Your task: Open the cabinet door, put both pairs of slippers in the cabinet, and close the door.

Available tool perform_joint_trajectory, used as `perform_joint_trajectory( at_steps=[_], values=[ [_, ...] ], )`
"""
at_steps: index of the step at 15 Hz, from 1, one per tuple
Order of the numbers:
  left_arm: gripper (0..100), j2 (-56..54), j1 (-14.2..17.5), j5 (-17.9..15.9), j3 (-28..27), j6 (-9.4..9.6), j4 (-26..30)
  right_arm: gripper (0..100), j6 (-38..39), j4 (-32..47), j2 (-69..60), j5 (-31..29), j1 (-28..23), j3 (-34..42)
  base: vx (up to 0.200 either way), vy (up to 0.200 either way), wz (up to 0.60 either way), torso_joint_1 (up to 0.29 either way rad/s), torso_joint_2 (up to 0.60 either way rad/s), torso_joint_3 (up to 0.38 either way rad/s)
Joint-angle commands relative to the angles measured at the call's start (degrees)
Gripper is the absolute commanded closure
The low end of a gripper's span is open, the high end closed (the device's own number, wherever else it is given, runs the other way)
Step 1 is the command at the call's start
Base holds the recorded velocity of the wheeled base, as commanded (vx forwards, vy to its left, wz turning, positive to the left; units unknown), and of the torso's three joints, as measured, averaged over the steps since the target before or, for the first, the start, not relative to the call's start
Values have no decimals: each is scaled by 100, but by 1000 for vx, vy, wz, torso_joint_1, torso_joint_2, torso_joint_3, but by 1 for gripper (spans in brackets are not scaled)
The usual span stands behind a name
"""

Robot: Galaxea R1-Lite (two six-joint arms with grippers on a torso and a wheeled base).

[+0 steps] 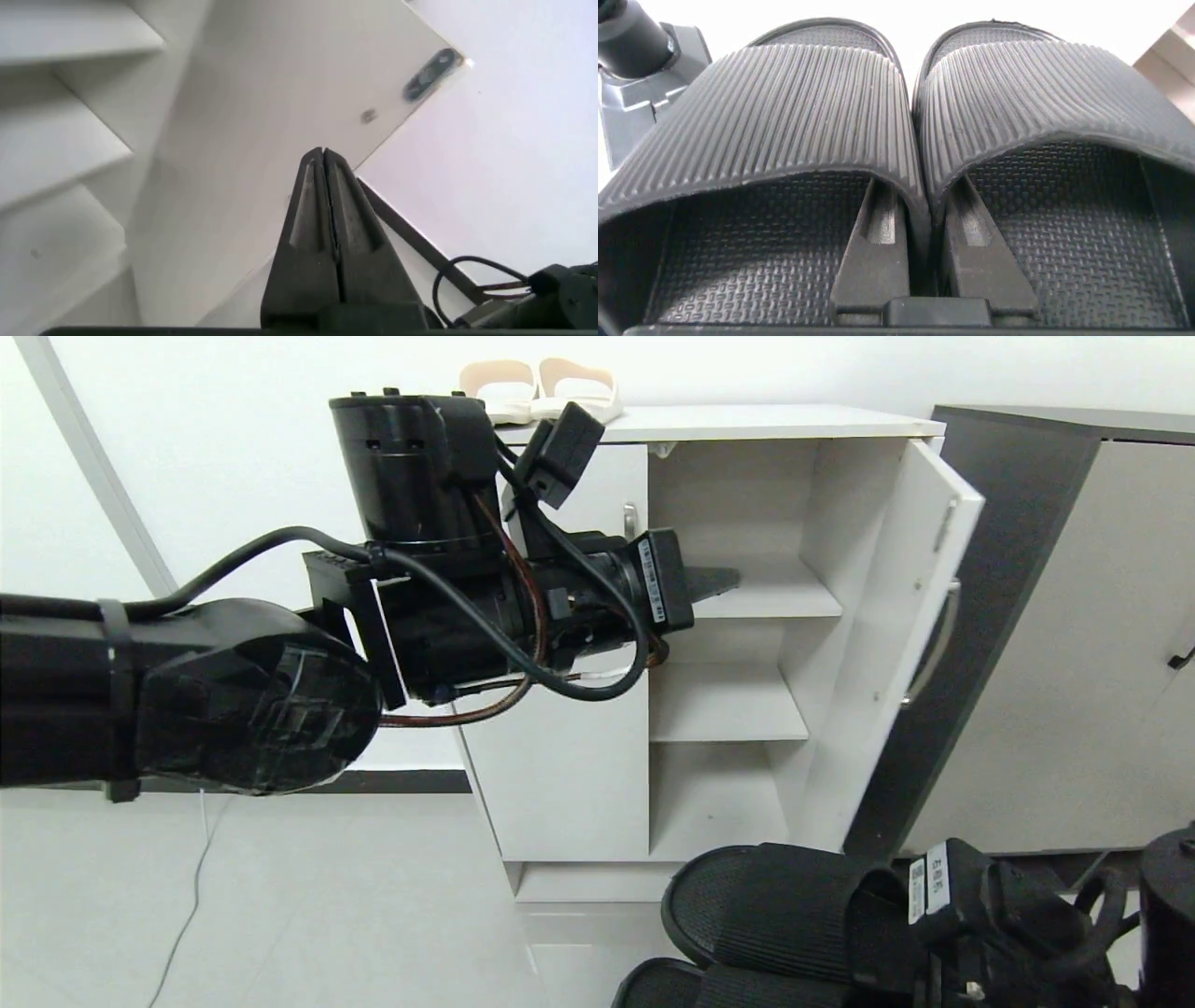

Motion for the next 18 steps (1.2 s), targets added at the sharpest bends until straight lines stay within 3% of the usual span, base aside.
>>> perform_joint_trajectory(
  at_steps=[1, 3, 4, 6, 8, 11, 12, 13, 15, 16, 17, 18],
  values=[
    [100, -152, 61, 9, 229, 65, -69, 100, 7, -12, 39, -11, -24, -19, 0, 0, 0, 0, 0, 0],
    [100, -512, 220, 9, 800, 258, -236, 100, 24, -20, 83, -11, -139, -54, 0, 0, 0, 0, 0, 0],
    [100, -635, 255, 9, 941, 293, -254, 100, 24, -20, 92, -11, -165, -63, 0, 0, 0, 0, 0, 0],
    [100, -1497, 536, 9, 1855, 399, -254, 100, 42, -12, 144, -20, -262, -160, 0, 0, 0, 0, 0, 0],
    [100, -2121, 729, 27, 2400, 408, -210, 100, 42, -12, 223, -55, -367, -239, 0, 0, 0, 0, 0, 0],
    [100, -3105, 835, 704, 3156, 434, -192, 100, 270, -20, 540, -583, -464, -494, 0, 0, 0, 0, 0, 0],
    [100, -3562, 835, 1170, 3507, 619, -43, 100, 543, -20, 742, -969, -464, -705, 0, 0, 0, 0, 0, 0],
    [100, -3887, 844, 1583, 3701, 935, 273, 100, 692, -12, 865, -1207, -473, -837, 0, 0, 0, 0, 0, 0],
    [100, -4678, 958, 2708, 4351, 1823, 845, 100, 974, -20, 1146, -1875, -508, -1162, 0, 0, 0, 0, 0, 0],
    [100, -4942, 1178, 2884, 4571, 2051, 889, 100, 1053, -20, 1208, -2130, -516, -1241, 0, 0, 0, 0, 0, 0],
    [100, -5566, 1933, 2936, 5010, 2341, 924, 100, 1220, -20, 1296, -2657, -516, -1355, 0, 0, 0, 0, 0, 0],
    [100, -5988, 2338, 3033, 5283, 2324, 968, 100, 1264, -20, 1348, -2806, -543, -1452, 0, 0, 0, 0, 0, 0]
  ],
)
